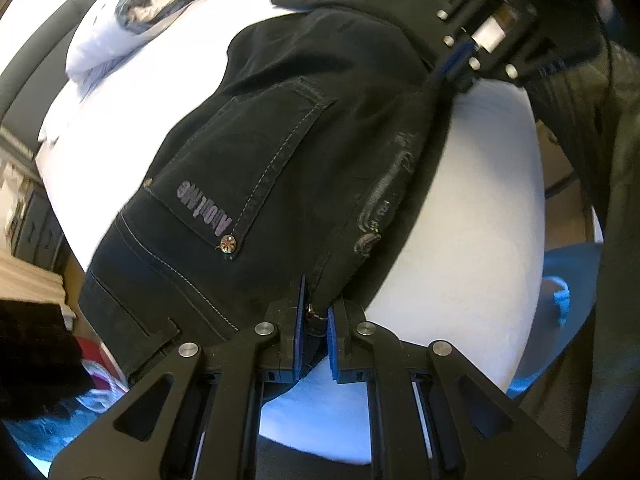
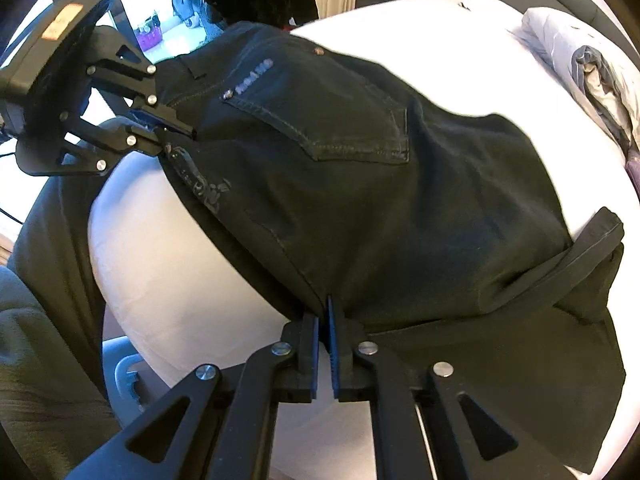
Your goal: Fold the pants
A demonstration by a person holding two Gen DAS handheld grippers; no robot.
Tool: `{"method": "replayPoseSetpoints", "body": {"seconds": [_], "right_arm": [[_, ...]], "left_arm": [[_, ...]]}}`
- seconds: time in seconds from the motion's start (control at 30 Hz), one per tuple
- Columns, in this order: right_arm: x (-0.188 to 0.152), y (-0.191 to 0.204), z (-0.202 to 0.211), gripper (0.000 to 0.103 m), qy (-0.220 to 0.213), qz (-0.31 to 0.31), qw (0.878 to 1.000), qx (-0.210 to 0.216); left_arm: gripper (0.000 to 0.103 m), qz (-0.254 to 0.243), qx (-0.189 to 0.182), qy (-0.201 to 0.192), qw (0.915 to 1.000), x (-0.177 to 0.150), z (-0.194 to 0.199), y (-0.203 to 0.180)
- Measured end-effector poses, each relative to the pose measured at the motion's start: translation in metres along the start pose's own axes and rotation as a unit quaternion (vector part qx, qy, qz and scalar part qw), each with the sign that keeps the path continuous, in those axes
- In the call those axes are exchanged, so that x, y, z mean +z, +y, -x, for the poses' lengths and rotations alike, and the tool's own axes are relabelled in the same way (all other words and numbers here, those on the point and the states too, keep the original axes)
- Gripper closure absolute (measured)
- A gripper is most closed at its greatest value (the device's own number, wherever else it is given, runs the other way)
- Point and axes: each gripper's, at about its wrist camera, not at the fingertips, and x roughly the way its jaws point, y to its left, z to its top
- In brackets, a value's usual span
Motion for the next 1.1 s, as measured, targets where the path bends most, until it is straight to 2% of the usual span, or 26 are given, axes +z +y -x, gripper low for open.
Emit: {"method": "replayPoseSetpoints", "body": {"seconds": [0.07,0.13,0.17,0.2,0.27,0.3,0.37,0.4,0.43,0.47,0.53,0.63,0.67,0.7,0.73,0.8,0.83,0.87,0.9,0.93,1.0,1.07,1.1], "right_arm": [[0.005,-0.014,0.001,0.094,-0.014,-0.016,1.000,0.000],[0.013,-0.021,-0.001,0.094,-0.028,-0.029,0.999,-0.001],[0.017,-0.030,-0.002,0.092,-0.036,-0.036,0.999,0.002],[0.023,-0.036,-0.002,0.091,-0.042,-0.043,0.998,0.003],[0.035,-0.046,-0.004,0.086,-0.050,-0.053,0.997,0.004],[0.040,-0.053,-0.005,0.085,-0.053,-0.059,0.997,0.005],[0.050,-0.063,-0.006,0.083,-0.058,-0.065,0.996,0.004],[0.051,-0.051,-0.003,0.082,-0.063,-0.067,0.996,0.005],[0.056,-0.054,-0.002,0.072,-0.067,-0.070,0.995,0.012],[0.053,-0.060,0.000,0.049,-0.072,-0.073,0.994,0.032],[0.058,-0.064,-0.008,0.026,-0.072,-0.066,0.994,0.048],[0.068,-0.068,-0.014,0.023,-0.084,-0.045,0.995,0.032],[0.059,-0.054,-0.011,0.023,-0.090,-0.058,0.993,0.043],[0.061,-0.062,-0.006,0.024,-0.098,-0.076,0.990,0.061],[0.061,-0.074,0.001,0.024,-0.106,-0.104,0.985,0.089],[0.053,-0.110,0.022,0.025,-0.120,-0.147,0.975,0.113],[0.054,-0.136,0.032,0.025,-0.135,-0.177,0.968,0.114],[0.049,-0.140,0.036,0.025,-0.146,-0.194,0.963,0.113],[0.051,-0.170,0.046,0.026,-0.168,-0.232,0.952,0.110],[0.052,-0.199,0.055,0.028,-0.189,-0.273,0.937,0.107],[0.053,-0.263,0.065,0.036,-0.223,-0.363,0.898,0.111],[0.033,-0.320,0.072,0.048,-0.255,-0.416,0.866,0.111],[0.034,-0.351,0.070,0.048,-0.272,-0.441,0.849,0.104]], "left_arm": [[0.087,0.021,-0.001,-0.002,0.9998,0.001,-0.001,0.003],[0.065,0.040,0.003,0.007,0.9992,0.000,0.002,0.006],[0.032,0.050,0.011,0.014,0.9986,-0.002,0.006,0.009],[0.014,0.057,0.004,0.016,0.9982,-0.005,0.011,0.011],[0.015,0.071,-0.011,0.011,0.9974,-0.009,0.026,0.016],[0.015,0.076,-0.007,0.007,0.9970,-0.009,0.034,0.018],[0.015,0.105,0.011,-0.022,0.9942,-0.003,0.056,0.026],[0.015,0.125,0.012,-0.042,0.9912,0.005,0.066,0.031],[0.015,0.146,0.007,-0.066,0.9871,0.012,0.075,0.035],[0.015,0.169,-0.003,-0.096,0.9809,0.023,0.083,0.039],[0.015,0.201,-0.022,-0.123,0.9717,0.043,0.079,0.043],[0.017,0.221,-0.044,-0.120,0.9668,0.076,0.047,0.035],[0.023,0.231,-0.059,-0.117,0.9641,0.086,0.032,0.032],[0.029,0.245,-0.074,-0.115,0.9599,0.092,0.020,0.031],[0.031,0.265,-0.095,-0.112,0.9531,0.098,0.005,0.031],[0.044,0.294,-0.109,-0.105,0.9439,0.100,-0.018,0.025],[0.047,0.309,-0.110,-0.096,0.9397,0.101,-0.029,0.025],[0.053,0.322,-0.114,-0.091,0.9356,0.100,-0.040,0.020],[0.057,0.334,-0.119,-0.087,0.9311,0.097,-0.047,0.018],[0.059,0.344,-0.123,-0.081,0.9272,0.094,-0.055,0.017],[0.062,0.356,-0.121,-0.080,0.9230,0.089,-0.065,0.011],[0.062,0.365,-0.127,-0.085,0.9184,0.083,-0.067,0.011],[0.062,0.371,-0.132,-0.086,0.9151,0.082,-0.069,0.012]]}}
